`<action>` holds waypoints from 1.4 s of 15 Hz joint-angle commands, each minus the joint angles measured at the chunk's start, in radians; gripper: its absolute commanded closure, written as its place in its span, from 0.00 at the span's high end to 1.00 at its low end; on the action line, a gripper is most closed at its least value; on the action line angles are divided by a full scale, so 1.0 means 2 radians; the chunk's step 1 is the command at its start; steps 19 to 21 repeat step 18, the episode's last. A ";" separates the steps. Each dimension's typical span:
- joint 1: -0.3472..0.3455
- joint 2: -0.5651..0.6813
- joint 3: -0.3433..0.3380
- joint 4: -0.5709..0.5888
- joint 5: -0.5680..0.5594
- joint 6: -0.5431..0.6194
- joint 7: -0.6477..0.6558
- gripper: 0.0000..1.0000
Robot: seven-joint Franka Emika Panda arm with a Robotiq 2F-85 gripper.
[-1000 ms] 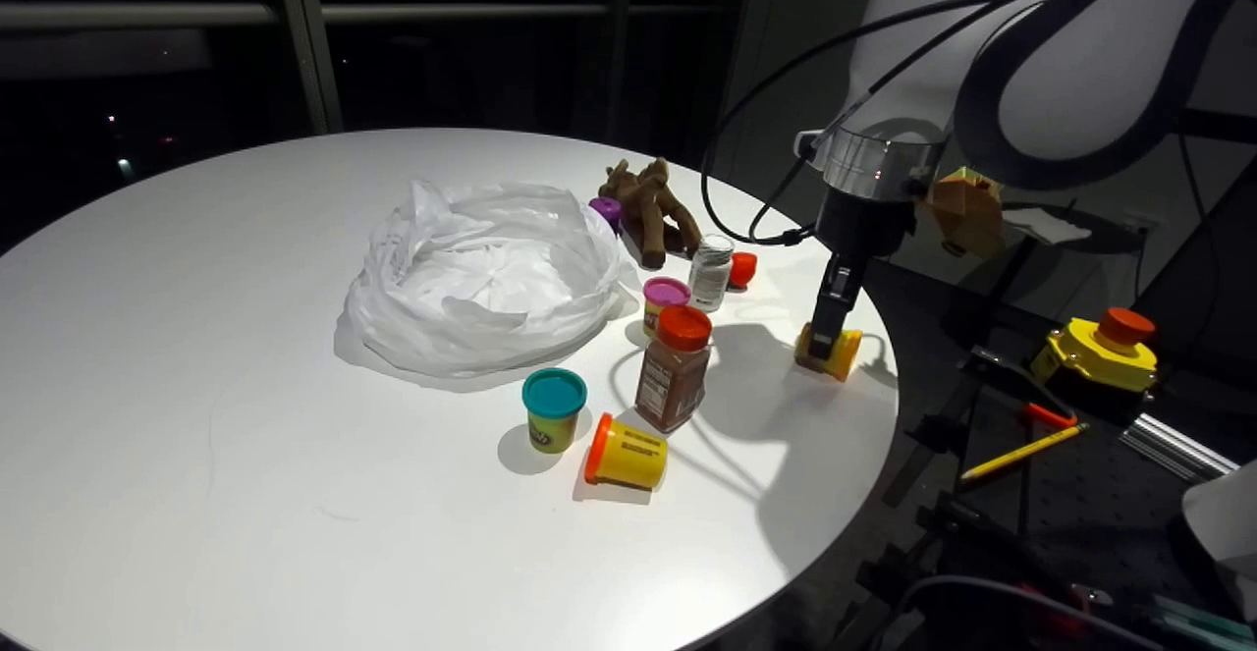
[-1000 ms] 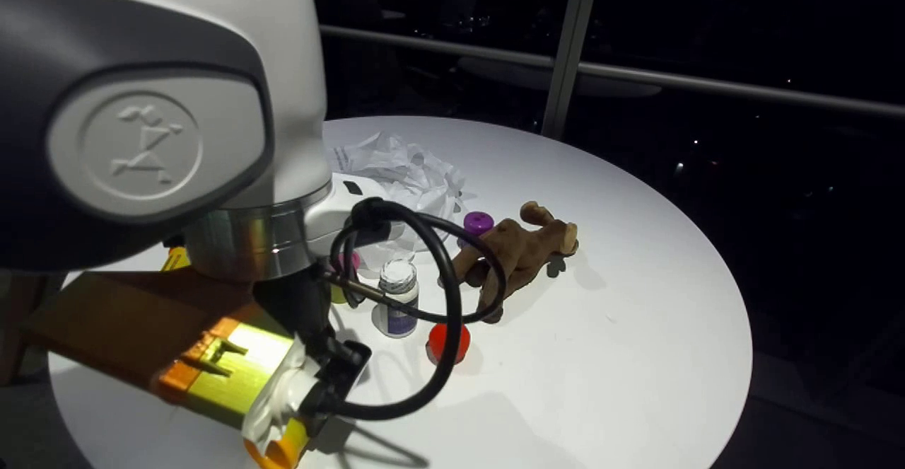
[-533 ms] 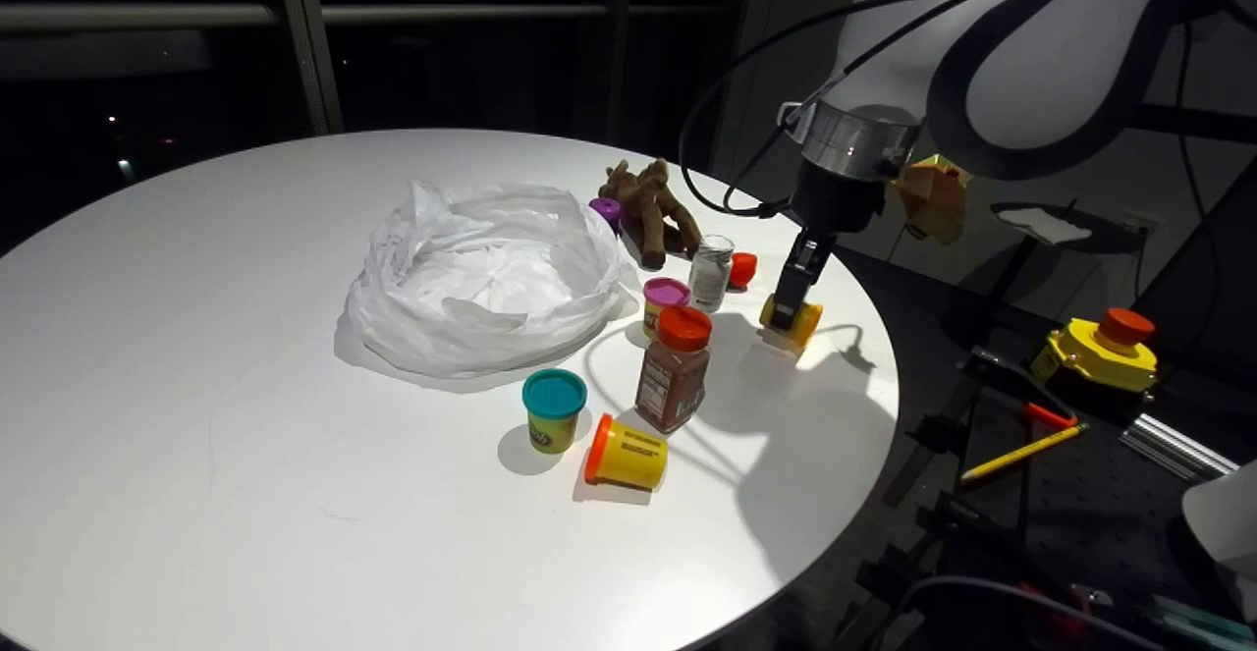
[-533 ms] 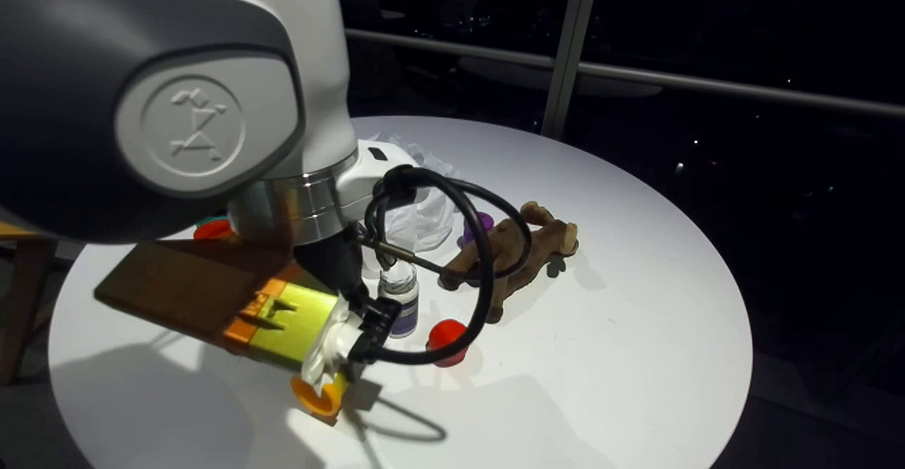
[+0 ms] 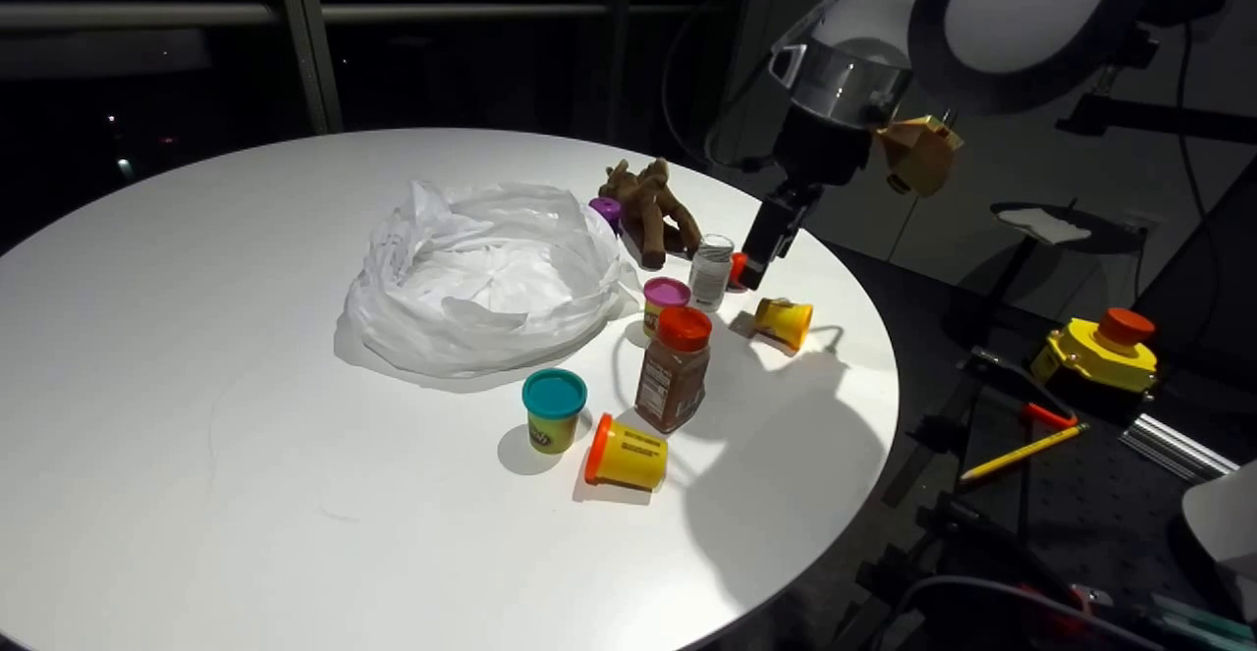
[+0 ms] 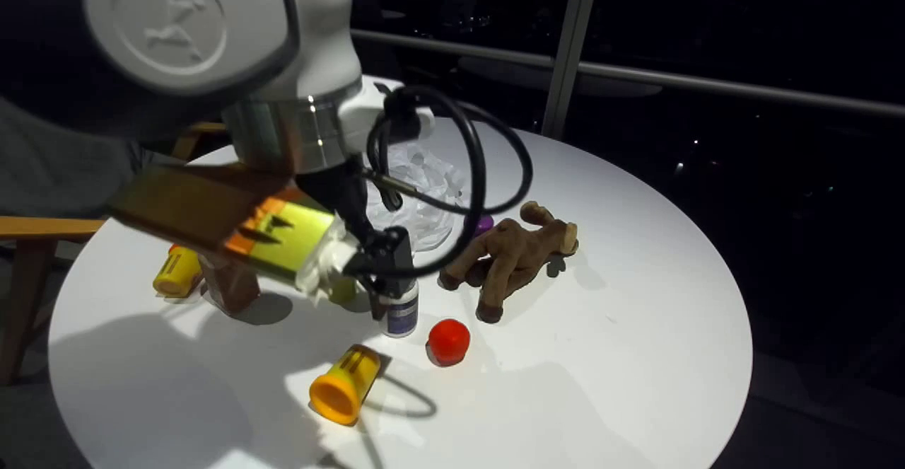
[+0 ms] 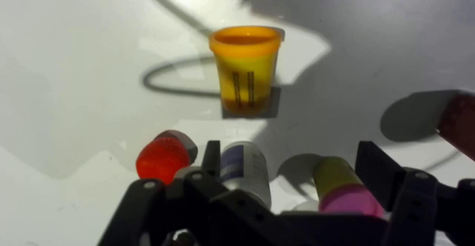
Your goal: Remove the objects from the white plastic and put them on the table
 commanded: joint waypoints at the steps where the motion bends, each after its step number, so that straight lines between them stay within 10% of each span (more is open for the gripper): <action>1: 0.011 -0.107 0.035 0.009 0.103 -0.086 -0.009 1.00; 7: 0.011 -0.145 0.004 0.177 0.086 -0.317 0.047 1.00; 12: 0.053 -0.149 0.047 0.294 0.092 -0.502 0.114 1.00; 21: 0.056 -0.156 0.046 0.279 0.092 -0.492 0.112 1.00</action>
